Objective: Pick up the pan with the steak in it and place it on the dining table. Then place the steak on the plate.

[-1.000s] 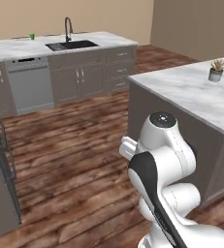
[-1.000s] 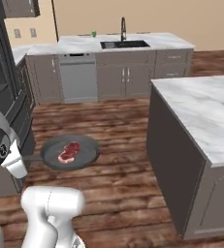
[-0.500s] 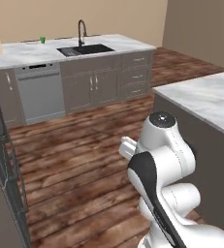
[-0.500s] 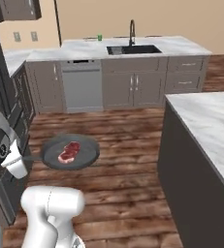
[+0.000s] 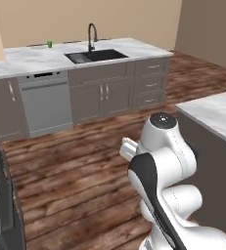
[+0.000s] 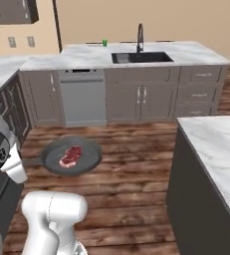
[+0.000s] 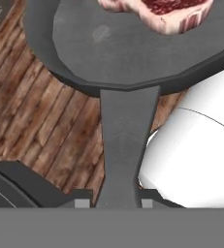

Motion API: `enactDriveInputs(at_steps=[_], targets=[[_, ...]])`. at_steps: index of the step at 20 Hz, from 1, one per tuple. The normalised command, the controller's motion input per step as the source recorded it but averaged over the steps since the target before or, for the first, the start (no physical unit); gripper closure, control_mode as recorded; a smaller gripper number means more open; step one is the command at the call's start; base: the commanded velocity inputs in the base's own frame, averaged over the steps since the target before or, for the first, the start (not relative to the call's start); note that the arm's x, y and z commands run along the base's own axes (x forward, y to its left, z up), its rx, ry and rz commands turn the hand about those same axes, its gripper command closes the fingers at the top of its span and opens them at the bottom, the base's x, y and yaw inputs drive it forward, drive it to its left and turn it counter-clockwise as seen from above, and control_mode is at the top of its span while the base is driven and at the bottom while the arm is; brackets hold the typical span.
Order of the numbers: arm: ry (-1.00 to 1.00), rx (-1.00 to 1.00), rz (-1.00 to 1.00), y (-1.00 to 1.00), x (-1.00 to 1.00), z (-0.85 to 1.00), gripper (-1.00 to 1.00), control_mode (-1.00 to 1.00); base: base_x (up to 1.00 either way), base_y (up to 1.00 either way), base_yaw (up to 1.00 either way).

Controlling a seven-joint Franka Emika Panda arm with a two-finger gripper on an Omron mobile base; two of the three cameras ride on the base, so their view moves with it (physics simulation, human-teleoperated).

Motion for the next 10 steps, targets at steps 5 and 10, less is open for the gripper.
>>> enactDriveInputs(at_steps=[5, 10], targets=[[0.0, 0.0, 0.0, 0.0, 0.0, 0.0, 1.0, 1.0, 1.0, -0.14, 0.08], [0.0, 0.0, 0.0, 0.0, 0.0, 0.0, 1.0, 1.0, 1.0, -0.01, 0.08]])
